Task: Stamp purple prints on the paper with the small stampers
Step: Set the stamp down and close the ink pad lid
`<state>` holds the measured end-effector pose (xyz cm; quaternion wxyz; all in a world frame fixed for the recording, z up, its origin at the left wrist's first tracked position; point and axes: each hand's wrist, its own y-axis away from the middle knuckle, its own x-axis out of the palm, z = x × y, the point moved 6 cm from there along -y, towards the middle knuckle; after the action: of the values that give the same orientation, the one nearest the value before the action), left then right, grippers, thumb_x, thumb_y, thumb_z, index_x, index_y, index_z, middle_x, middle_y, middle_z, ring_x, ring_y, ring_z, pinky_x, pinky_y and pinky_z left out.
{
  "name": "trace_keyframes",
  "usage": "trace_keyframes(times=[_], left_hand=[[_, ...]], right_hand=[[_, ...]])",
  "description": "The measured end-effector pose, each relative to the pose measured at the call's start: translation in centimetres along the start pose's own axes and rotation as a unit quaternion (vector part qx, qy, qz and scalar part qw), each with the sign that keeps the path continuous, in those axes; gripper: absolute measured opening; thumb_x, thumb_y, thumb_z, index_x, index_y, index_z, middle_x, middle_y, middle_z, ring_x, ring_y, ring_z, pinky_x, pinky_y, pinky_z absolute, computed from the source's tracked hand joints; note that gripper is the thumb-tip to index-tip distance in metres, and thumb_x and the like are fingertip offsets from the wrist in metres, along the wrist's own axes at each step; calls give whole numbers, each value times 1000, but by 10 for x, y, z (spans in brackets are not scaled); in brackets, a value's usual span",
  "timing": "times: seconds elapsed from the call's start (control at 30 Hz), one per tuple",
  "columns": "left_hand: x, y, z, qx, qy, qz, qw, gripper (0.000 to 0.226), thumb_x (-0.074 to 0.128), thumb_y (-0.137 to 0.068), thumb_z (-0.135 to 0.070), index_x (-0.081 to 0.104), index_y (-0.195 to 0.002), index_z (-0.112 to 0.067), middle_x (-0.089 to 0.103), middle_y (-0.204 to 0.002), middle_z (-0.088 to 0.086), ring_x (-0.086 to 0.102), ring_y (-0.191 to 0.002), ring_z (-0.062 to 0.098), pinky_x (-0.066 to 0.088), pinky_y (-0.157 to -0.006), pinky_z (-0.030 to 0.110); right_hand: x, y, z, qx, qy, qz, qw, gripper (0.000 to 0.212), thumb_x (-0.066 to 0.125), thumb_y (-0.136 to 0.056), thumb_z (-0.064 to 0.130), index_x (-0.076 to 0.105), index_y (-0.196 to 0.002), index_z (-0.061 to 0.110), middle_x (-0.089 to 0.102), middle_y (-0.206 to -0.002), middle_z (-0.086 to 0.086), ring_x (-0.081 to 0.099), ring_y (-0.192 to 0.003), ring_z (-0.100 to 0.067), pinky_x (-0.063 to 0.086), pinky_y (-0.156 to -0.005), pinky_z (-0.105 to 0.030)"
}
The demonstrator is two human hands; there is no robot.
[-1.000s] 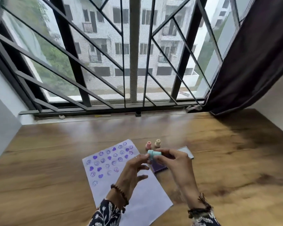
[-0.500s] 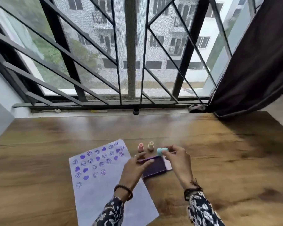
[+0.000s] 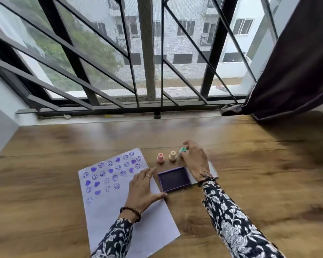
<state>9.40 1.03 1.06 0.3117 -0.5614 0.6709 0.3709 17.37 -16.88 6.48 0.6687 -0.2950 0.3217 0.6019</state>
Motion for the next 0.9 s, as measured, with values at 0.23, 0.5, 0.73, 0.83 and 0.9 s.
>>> trace_keyframes(times=[0.23,0.5,0.73,0.83,0.9], left_hand=[[0,-2,2,11,-3,-25,1000,73,67,-65,-60,44,-128,-32,37,-141,-7,36,-126,18,31,-99,32],[1,0,3,7,1,-30,1000,71,68,-64,-60,46,-125,-32,38,-140,-5,37,-125,20,32,-99,37],[3,1,3,2,14,-26,1000,67,69,-64,-59,47,-123,-35,37,-140,-7,35,-126,18,28,-98,34],[4,2,4,3,14,-36,999,67,69,-64,-59,48,-122,-34,38,-139,-8,36,-125,18,28,-98,33],[5,3,4,4,18,-41,999,68,69,-63,-60,48,-122,-34,38,-140,-8,35,-125,18,28,-97,33]], right_hand=[[-30,41,-54,92,-30,-96,991,17,59,-86,14,65,-103,13,67,-107,-9,63,-94,-27,44,-72,-27],[-24,69,-92,197,33,-110,974,35,61,-85,28,59,-114,9,53,-118,-17,43,-114,-32,40,-91,-39],[-35,76,-72,184,-212,-201,938,13,48,-92,15,54,-100,7,61,-93,-8,58,-94,-32,31,-66,-27],[-35,84,-38,101,-184,-204,956,9,46,-93,15,52,-100,12,61,-88,-2,61,-82,-29,27,-58,-25],[-25,92,-14,41,-137,-183,973,11,46,-94,19,50,-103,13,65,-95,-5,62,-79,-30,34,-56,-27]])
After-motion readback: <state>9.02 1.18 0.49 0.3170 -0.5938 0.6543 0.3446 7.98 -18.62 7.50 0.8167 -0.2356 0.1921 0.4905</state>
